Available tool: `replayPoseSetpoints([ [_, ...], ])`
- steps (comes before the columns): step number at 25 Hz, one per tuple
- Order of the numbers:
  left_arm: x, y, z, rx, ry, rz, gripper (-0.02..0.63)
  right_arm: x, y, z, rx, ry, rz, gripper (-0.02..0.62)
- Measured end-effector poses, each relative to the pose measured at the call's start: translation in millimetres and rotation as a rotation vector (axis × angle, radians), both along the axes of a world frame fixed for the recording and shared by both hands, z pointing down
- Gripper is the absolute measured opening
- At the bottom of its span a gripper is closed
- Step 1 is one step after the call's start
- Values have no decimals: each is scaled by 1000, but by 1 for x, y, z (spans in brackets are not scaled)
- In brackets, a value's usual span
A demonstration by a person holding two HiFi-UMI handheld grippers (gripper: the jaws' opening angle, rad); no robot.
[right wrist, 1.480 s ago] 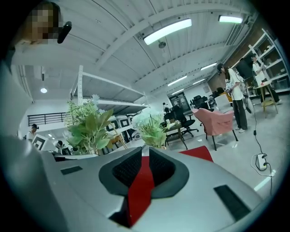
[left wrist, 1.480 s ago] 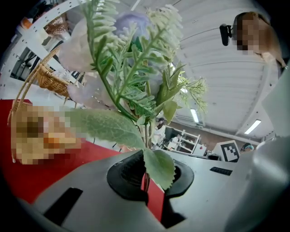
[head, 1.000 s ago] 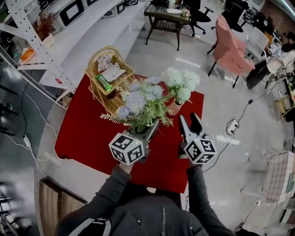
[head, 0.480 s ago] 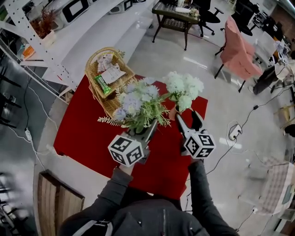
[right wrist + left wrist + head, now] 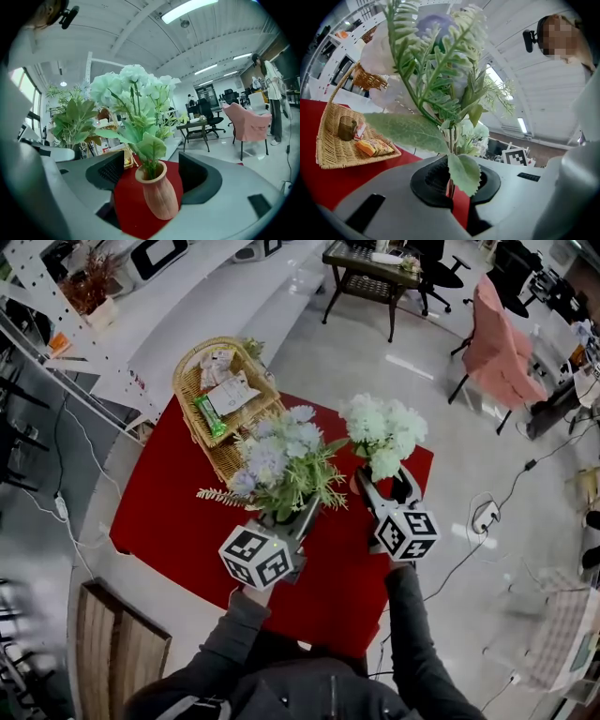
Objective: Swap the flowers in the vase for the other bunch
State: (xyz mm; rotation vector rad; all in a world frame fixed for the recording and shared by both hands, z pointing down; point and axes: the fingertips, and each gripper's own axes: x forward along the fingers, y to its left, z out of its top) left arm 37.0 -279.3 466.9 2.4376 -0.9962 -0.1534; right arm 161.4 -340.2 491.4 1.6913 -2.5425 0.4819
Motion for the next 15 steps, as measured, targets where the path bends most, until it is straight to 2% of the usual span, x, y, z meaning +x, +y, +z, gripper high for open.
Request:
replayPoseSetpoints([
  [10, -7, -1, 12, -22, -6, -15, 31, -11, -13, 2, 42, 72, -56, 308],
  [15, -8, 3, 17, -37, -5, -11, 31, -11, -15, -2, 73, 86, -40, 307],
])
